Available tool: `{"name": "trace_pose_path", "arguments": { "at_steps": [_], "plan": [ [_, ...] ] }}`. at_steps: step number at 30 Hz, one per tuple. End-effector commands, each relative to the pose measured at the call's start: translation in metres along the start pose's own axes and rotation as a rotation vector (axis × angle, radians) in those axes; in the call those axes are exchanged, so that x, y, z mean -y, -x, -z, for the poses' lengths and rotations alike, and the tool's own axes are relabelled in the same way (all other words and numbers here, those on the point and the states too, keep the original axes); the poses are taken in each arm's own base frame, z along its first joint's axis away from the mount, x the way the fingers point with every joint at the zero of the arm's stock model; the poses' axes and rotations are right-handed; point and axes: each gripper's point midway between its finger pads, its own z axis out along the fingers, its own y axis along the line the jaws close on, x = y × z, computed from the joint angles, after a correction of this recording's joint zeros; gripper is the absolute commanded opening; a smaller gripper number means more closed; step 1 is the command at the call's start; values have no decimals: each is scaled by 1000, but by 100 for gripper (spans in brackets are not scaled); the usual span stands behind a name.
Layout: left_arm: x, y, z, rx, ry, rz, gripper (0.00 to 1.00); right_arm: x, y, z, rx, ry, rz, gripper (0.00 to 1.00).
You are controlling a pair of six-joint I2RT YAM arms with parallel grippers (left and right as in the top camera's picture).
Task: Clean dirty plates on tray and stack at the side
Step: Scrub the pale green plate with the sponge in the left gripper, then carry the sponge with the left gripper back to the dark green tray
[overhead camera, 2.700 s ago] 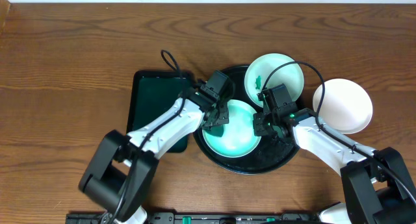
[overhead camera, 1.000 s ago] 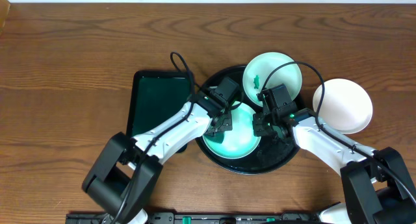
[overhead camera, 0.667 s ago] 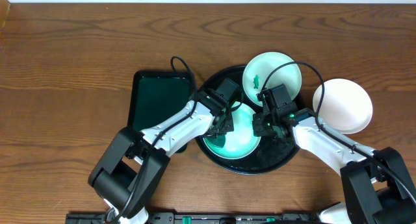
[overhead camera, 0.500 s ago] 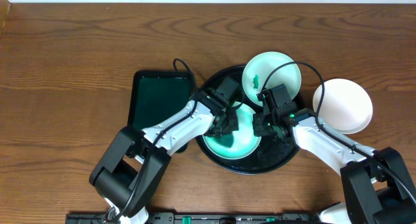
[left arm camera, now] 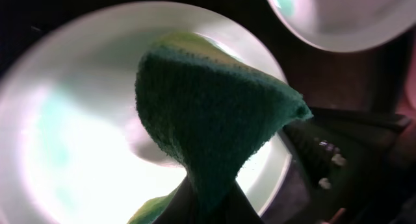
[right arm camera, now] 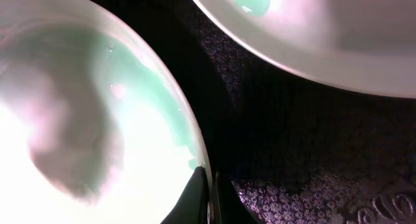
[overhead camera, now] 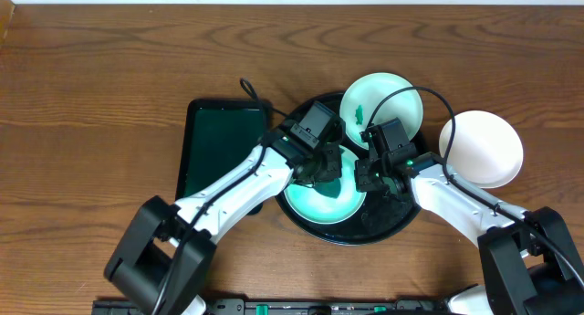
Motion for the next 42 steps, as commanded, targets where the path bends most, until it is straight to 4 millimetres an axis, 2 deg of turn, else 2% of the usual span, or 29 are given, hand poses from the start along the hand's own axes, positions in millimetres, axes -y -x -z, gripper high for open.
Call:
{"name": "trace_pose_path", "arguments": {
  "at_steps": [1,3,6,16,19,25,31,36,42],
  "plan": [
    [-26,16,6,93,142,-25,7,-5,-1,-2,-3,12,9,1],
    [-43,15,8,103,226,-22,8,-5,0,-2,-3,13,9,1],
    [-56,7,7,85,274,-20,8,-5,0,-2,-3,13,9,1],
    [-84,-22,-6,17,333,51,7,-5,0,-2,-3,12,9,1],
    [-86,-32,-10,-17,324,60,7,-5,0,-2,-3,12,9,1],
    [-65,-50,-17,-93,225,49,7,-5,0,-2,-3,12,9,1],
    [-24,-55,-24,-118,60,35,8,-5,0,-2,-3,12,9,1],
    [2,-47,-25,-98,-59,15,8,-5,0,-2,-3,12,9,1],
    [13,-17,-9,-34,-101,-47,8,-5,0,-2,-4,13,9,1]
  ]
}}
